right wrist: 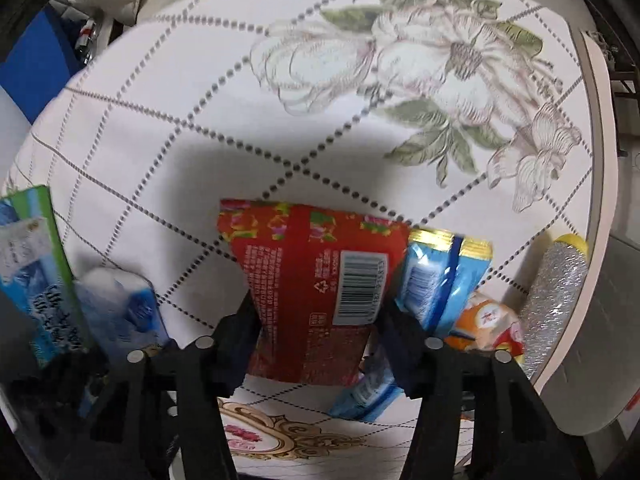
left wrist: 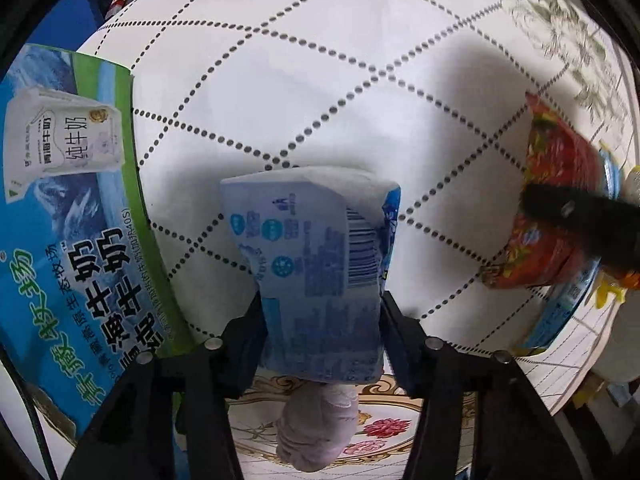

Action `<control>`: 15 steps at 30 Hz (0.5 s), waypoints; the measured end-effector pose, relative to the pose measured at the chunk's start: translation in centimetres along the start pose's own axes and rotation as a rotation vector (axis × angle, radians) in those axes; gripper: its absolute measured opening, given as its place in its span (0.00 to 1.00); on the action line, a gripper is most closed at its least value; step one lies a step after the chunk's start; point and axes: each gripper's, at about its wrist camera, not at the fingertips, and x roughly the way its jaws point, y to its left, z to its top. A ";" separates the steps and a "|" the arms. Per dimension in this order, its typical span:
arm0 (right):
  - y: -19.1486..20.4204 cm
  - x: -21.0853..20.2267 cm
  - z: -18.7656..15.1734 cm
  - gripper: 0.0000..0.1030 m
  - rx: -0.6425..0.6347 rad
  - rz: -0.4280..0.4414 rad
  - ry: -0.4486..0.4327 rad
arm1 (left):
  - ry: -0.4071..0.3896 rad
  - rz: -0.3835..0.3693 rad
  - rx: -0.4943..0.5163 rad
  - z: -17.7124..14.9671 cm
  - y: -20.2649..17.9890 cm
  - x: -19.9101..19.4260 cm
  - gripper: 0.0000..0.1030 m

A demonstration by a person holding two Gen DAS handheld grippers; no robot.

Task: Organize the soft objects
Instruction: 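Grasp the blue-white tissue pack with the left tool while the right tool grasps the red snack bag, then carry both packs into the cardboard box and open both tools to release them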

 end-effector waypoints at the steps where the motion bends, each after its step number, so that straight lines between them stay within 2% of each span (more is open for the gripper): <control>1: 0.5 0.0 -0.3 0.56 -0.013 -0.024 -0.025 | -0.011 -0.007 -0.004 -0.2 0.1 -0.2 0.40; 2: 0.9 -0.1 -0.5 0.49 -0.018 -0.026 -0.037 | -0.025 -0.017 -0.007 -0.6 0.2 -0.6 0.37; 3: 1.2 -0.4 -0.9 0.47 -0.018 -0.027 -0.051 | -0.038 -0.027 -0.008 -1.1 0.3 -1.0 0.36; 6: 1.4 -1.9 -2.6 0.45 -0.013 -0.011 -0.092 | -0.114 -0.067 0.013 -2.9 -0.1 -4.1 0.35; 10: 2.3 -6.5 -5.3 0.45 -0.007 0.048 -0.198 | -0.235 -0.117 0.055 -5.9 0.2 -9.5 0.35; 13: 4.0 -10.4 -7.9 0.45 -0.041 0.087 -0.268 | -0.321 -0.128 0.065 -6.3 2.5 -15.8 0.35; 15: 5.7 -13.0 -10.4 0.45 -0.084 0.111 -0.315 | -0.369 -0.131 0.047 -6.9 6.3 -18.1 0.35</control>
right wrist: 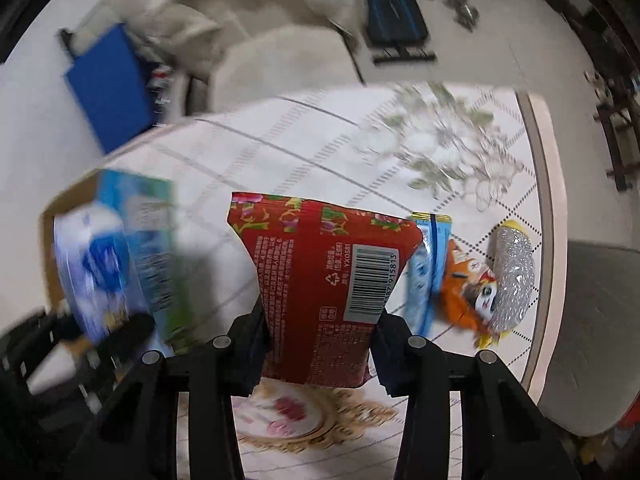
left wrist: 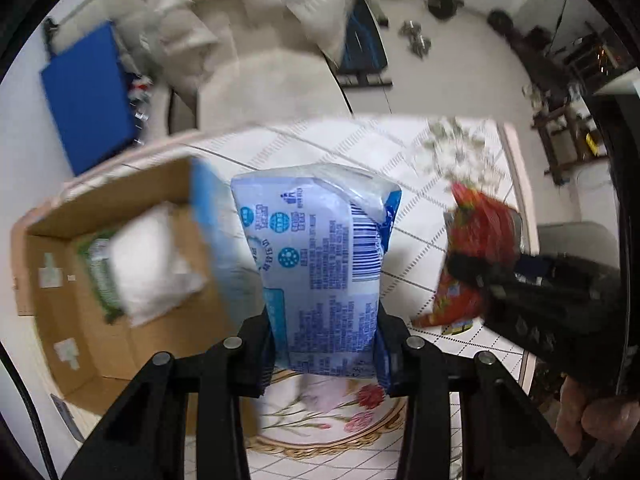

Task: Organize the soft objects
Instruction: 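Carry both packs into the cardboard box and open both tools to release them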

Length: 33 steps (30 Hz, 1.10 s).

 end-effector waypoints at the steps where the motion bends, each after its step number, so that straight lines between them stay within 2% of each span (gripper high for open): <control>1: 0.6 -1.1 -0.5 0.45 -0.016 0.010 -0.012 | -0.011 0.005 -0.009 0.0 1.0 -1.1 0.35; 3: 1.9 -3.7 -1.6 0.45 -0.059 0.036 -0.036 | -0.029 0.021 -0.032 -1.0 4.4 -2.8 0.35; 6: 7.4 -5.1 -3.7 0.45 -0.131 0.078 -0.049 | -0.037 0.087 -0.078 0.4 10.6 -5.1 0.35; 9: 13.2 -3.7 -5.3 0.45 -0.187 0.093 -0.030 | -0.007 0.148 -0.145 0.2 17.4 -4.4 0.35; 12: 18.6 -0.2 -6.3 0.45 -0.215 0.103 0.025 | 0.057 0.177 -0.221 0.5 24.1 -2.3 0.35; 15: 22.8 3.9 -6.9 0.45 -0.227 0.075 0.077 | 0.122 0.193 -0.268 1.0 28.5 0.7 0.35; 19: 25.7 9.0 -6.7 0.45 -0.224 0.013 0.130 | 0.218 0.185 -0.286 1.9 31.4 4.6 0.35; 23: 26.7 12.9 -6.4 0.45 -0.217 -0.042 0.174 | 0.274 0.195 -0.252 3.1 32.0 7.2 0.36; 33: 27.7 16.4 -7.2 0.45 -0.200 -0.080 0.238 | 0.288 0.175 -0.230 4.8 32.0 9.3 0.36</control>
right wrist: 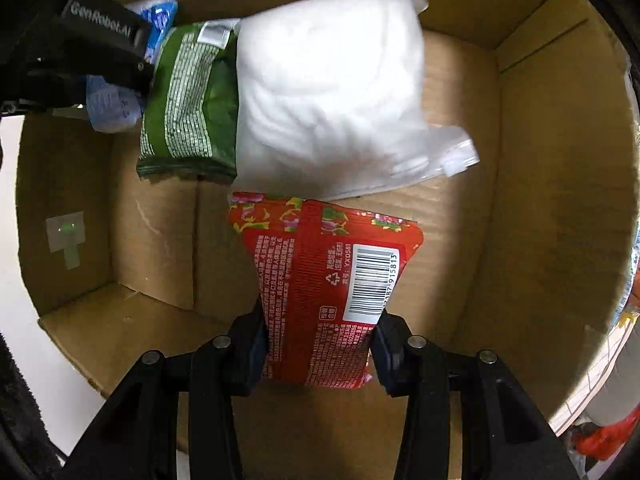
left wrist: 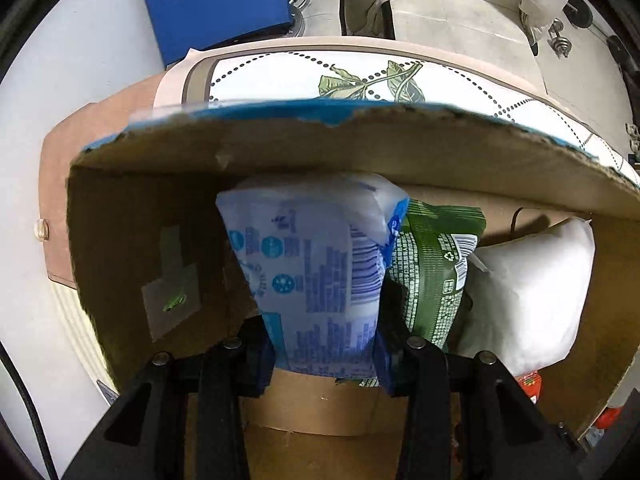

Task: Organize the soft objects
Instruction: 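Carry both packs into the cardboard box and open both tools to release them, then move both tools from the box back toward the remaining items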

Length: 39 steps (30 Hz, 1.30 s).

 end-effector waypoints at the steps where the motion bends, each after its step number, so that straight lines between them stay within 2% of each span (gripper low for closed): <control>1: 0.1 0.3 0.1 0.45 0.006 0.002 0.008 | 0.000 0.002 0.004 0.1 0.1 0.3 0.36; 6: -0.8 1.1 0.7 0.45 0.015 0.001 0.031 | 0.018 -0.002 -0.001 0.3 0.7 0.8 0.43; 10: -1.4 0.8 1.0 0.47 0.034 0.004 0.047 | 0.032 -0.110 -0.045 0.3 1.7 0.3 0.51; 11: -1.5 0.5 1.2 0.50 0.040 0.009 0.048 | 0.025 -0.122 -0.049 0.2 1.9 -0.2 0.54; 12: -1.4 0.2 1.5 0.60 0.046 0.016 0.044 | 0.012 -0.119 -0.047 0.1 2.1 -0.9 0.61; 14: -1.6 -1.2 1.5 0.72 0.053 0.045 0.023 | -0.013 -0.130 -0.045 -0.3 2.5 -2.4 0.71; 17: -1.8 -3.7 1.3 0.74 0.040 0.040 -0.018 | -0.044 -0.151 -0.042 -1.3 3.0 -4.5 0.81; 19: -2.1 -5.5 0.8 0.78 0.029 0.033 -0.051 | -0.086 -0.146 -0.030 -2.6 3.0 -6.5 0.86; 21: -2.4 -7.3 0.2 0.93 0.014 0.020 -0.089 | -0.135 -0.134 -0.019 -4.2 2.6 -8.3 0.95; 23: -2.4 -8.7 -0.8 1.00 0.000 0.001 -0.121 | -0.181 -0.131 -0.015 -6.3 2.6 -9.8 0.96; 33: -2.4 -14.4 -7.1 1.00 -0.007 -0.049 -0.327 | -0.405 -0.090 -0.045 -17.0 3.2 -14.4 0.99; 39: -3.1 -17.2 -11.6 1.00 -0.019 -0.043 -0.413 | -0.481 -0.053 -0.044 -21.7 2.1 -16.0 0.99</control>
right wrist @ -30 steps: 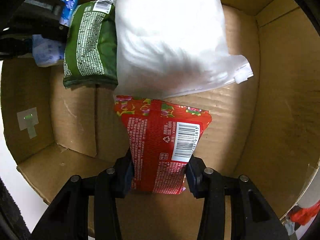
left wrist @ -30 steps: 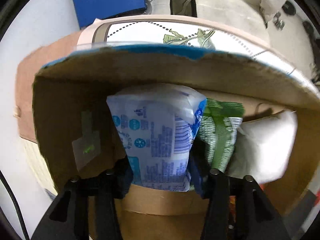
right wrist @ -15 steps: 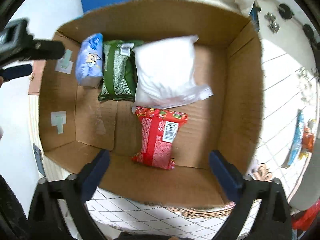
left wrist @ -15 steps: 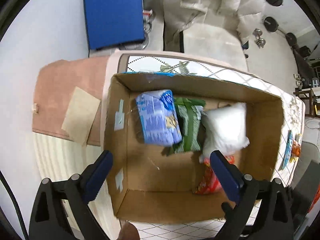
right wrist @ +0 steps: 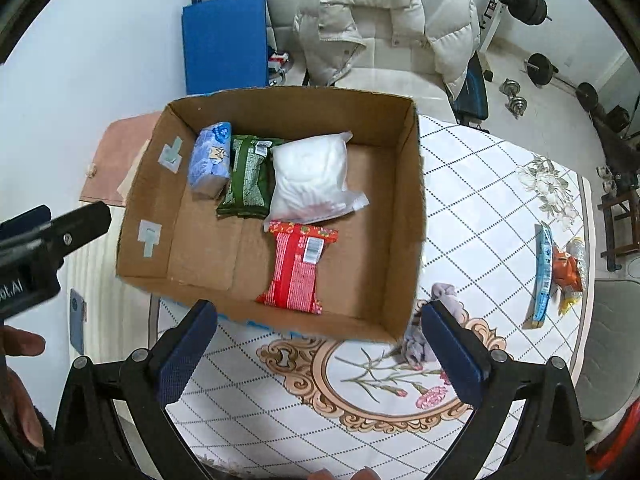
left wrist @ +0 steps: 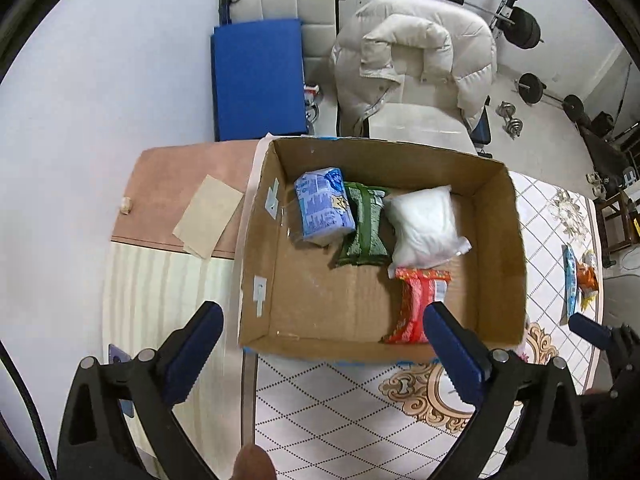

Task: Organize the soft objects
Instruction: 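Move both tools from the box back toward the remaining items, then grasp the silver glitter sponge with the right tool while the left tool grasps the orange snack bag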

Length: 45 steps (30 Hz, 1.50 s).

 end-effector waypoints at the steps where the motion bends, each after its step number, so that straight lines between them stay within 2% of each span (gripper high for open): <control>1: -0.1 -0.2 -0.4 1.00 0.000 0.000 -0.007 | -0.007 0.002 0.001 -0.4 -0.2 -0.4 0.99; 5: -1.0 -1.9 -2.0 1.00 0.008 0.013 -0.040 | -0.029 0.017 0.021 -2.1 -1.6 -1.9 0.99; 11: -2.4 -3.4 -3.4 1.00 0.022 0.066 -0.060 | -0.014 0.001 0.021 -3.4 -3.6 -2.6 0.99; 13: -3.3 -3.8 -3.7 1.00 0.030 0.086 -0.078 | -0.024 -0.012 0.028 -3.6 -5.0 -3.2 0.99; 15: -4.7 -4.6 -4.1 1.00 0.028 0.067 -0.123 | -0.056 0.009 0.042 -3.4 -7.0 -3.9 0.99; 18: -8.4 -5.5 -4.6 1.00 0.029 0.010 -0.161 | -0.093 0.012 0.097 -2.7 -12.2 -4.6 0.99; 21: -16.3 -5.4 -5.2 1.00 0.147 0.036 -0.124 | -0.065 -0.056 0.147 -1.8 -18.5 -3.2 0.99; 23: -21.4 -4.9 -5.6 1.00 0.215 -0.001 -0.107 | -0.036 -0.089 0.182 -1.3 -22.8 -1.4 0.99; 26: -31.4 -3.4 -6.5 1.00 0.368 -0.082 -0.075 | 0.042 -0.099 0.244 -0.5 -29.6 2.6 1.00; 29: -40.5 -0.9 -6.9 0.99 0.502 -0.098 -0.037 | 0.138 -0.130 0.283 0.2 -35.5 6.9 0.99; 31: -45.1 1.3 -6.5 0.92 0.560 -0.097 -0.004 | 0.187 -0.143 0.314 0.5 -39.3 9.5 0.96; 33: -49.1 4.8 -5.7 0.80 0.604 -0.063 0.053 | 0.215 -0.135 0.349 0.9 -42.7 11.4 0.89; 35: -51.3 7.8 -5.0 0.79 0.618 -0.032 0.103 | 0.243 -0.138 0.366 1.5 -44.9 12.6 0.85; 37: -52.5 11.0 -4.2 0.77 0.614 0.001 0.157 | 0.273 -0.145 0.350 1.9 -46.1 13.5 0.85; 40: -52.9 15.3 -3.5 0.68 0.593 0.030 0.247 | 0.307 -0.164 0.313 3.1 -47.0 14.4 0.85; 42: -52.8 16.6 -3.6 0.53 0.592 0.051 0.264 | 0.326 -0.172 0.305 3.9 -47.8 14.9 0.85; 45: -52.4 16.6 -3.7 0.49 0.563 0.086 0.255 | 0.363 -0.190 0.308 4.5 -49.2 15.9 0.85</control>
